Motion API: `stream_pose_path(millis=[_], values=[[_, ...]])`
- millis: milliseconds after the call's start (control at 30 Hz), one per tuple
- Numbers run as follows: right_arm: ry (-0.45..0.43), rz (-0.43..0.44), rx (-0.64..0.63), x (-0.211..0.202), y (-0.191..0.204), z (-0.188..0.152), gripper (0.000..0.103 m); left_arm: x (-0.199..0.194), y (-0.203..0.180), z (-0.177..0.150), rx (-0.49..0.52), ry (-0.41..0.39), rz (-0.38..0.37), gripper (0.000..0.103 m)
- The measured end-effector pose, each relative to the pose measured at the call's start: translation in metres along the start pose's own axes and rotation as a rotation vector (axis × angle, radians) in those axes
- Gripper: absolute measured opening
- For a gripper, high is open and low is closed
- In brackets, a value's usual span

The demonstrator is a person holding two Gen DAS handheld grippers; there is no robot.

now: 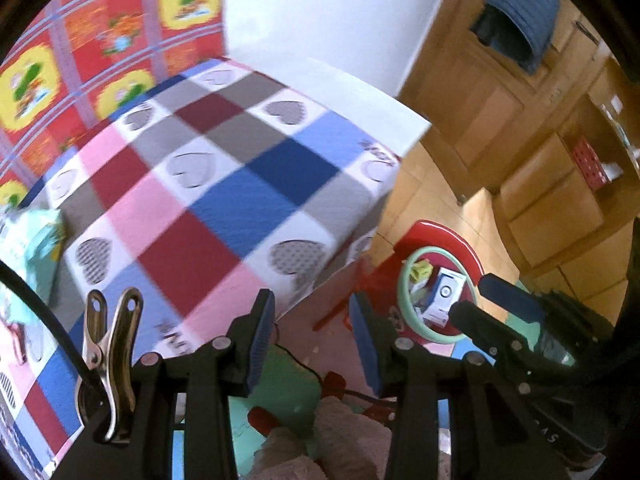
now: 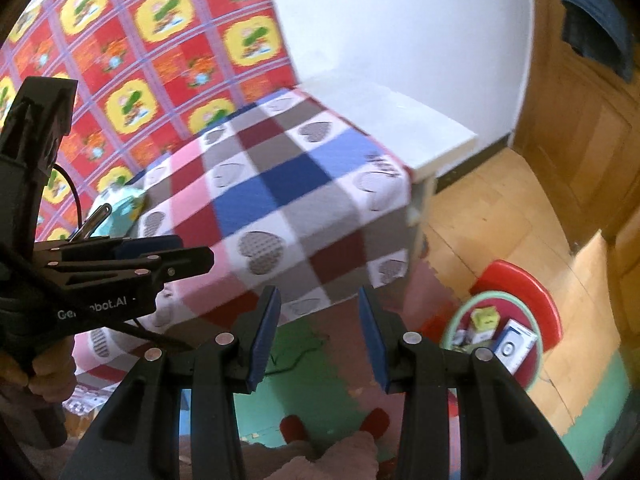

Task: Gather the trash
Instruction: 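Move both tools back over the trash on the bed, then lower both grippers toward the teal wipes package on the bed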

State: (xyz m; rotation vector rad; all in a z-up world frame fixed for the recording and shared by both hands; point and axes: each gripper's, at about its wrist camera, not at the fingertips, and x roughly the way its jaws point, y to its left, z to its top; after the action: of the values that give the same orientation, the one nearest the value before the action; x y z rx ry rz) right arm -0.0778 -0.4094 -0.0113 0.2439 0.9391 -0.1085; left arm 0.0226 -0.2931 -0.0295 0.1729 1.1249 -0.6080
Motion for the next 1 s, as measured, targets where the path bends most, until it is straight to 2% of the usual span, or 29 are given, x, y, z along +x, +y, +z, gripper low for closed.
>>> stream_pose_path(millis=[433, 800, 1000], values=[[0.016, 0.103, -0.117, 0.016, 0.089, 0.011, 0.041, -0.045, 0.098, -0.032, -0.159, -0.051, 0.090, 0.041], [0.033, 0.172, -0.183, 0.031, 0.146, 0.010, 0.041, -0.077, 0.169, -0.065, -0.291, -0.083, 0.163, 0.041], [0.060, 0.213, -0.200, 0.047, 0.173, 0.016, 0.041, -0.093, 0.207, -0.071, -0.335, -0.098, 0.230, 0.041]])
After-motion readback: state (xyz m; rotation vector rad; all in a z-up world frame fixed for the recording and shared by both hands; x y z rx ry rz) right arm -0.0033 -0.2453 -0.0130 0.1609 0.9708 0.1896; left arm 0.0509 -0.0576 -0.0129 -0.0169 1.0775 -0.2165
